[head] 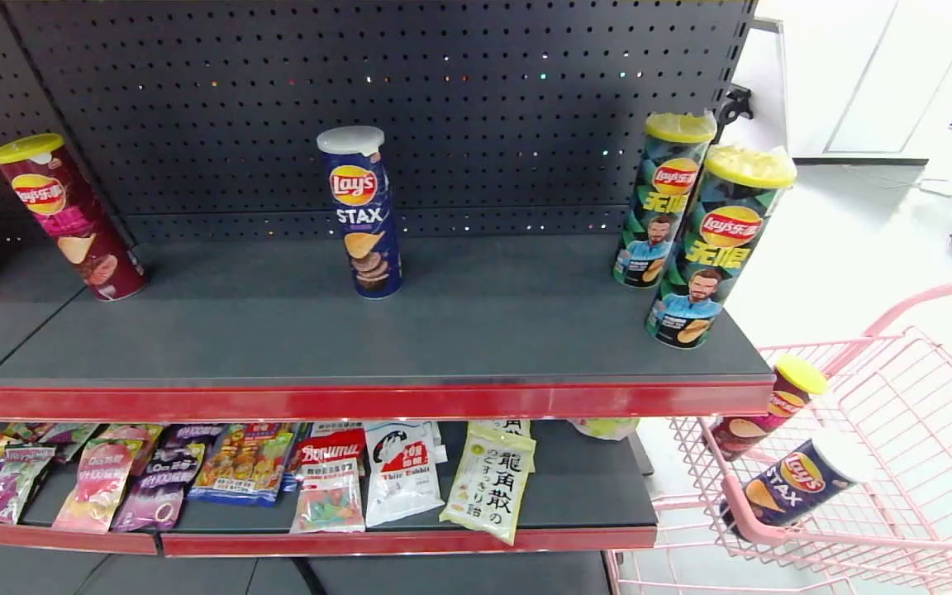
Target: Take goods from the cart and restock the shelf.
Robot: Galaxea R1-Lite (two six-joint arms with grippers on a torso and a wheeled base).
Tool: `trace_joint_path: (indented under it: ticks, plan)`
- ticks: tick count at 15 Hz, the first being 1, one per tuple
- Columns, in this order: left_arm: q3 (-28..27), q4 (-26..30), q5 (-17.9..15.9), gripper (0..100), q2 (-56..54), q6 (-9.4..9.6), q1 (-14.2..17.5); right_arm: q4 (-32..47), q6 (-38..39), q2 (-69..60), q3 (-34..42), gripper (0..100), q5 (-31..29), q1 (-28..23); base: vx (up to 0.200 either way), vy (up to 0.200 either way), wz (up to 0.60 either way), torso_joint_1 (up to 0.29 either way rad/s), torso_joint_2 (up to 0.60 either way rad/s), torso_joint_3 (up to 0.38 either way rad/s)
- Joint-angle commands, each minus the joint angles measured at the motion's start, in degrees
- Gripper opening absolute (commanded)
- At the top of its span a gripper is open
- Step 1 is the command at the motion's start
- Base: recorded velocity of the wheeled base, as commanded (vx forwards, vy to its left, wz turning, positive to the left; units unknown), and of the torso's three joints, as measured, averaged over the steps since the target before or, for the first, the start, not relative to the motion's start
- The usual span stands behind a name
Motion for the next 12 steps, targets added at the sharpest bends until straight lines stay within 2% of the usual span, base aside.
trace_joint_path:
  ticks: [1, 2, 12]
  plan:
    - [0.0, 0.0, 0.0, 100, 0.0, 0.00, 0.0, 0.0, 0.0, 0.0, 0.0, 100, 0.0, 0.0, 0.000, -0.200, 0.00, 0.002, -0.01, -0.002]
    - [0.0, 0.0, 0.0, 100, 0.0, 0.09, 0.0, 0.0, 0.1, 0.0, 0.0, 100, 0.0, 0.0, 0.000, -0.200, 0.00, -0.002, 0.00, 0.002]
    - [0.0, 0.0, 0.0, 100, 0.0, 0.00, 0.0, 0.0, 0.1, 0.0, 0.0, 100, 0.0, 0.0, 0.000, 0.000, -0.60, 0.001, 0.00, 0.002]
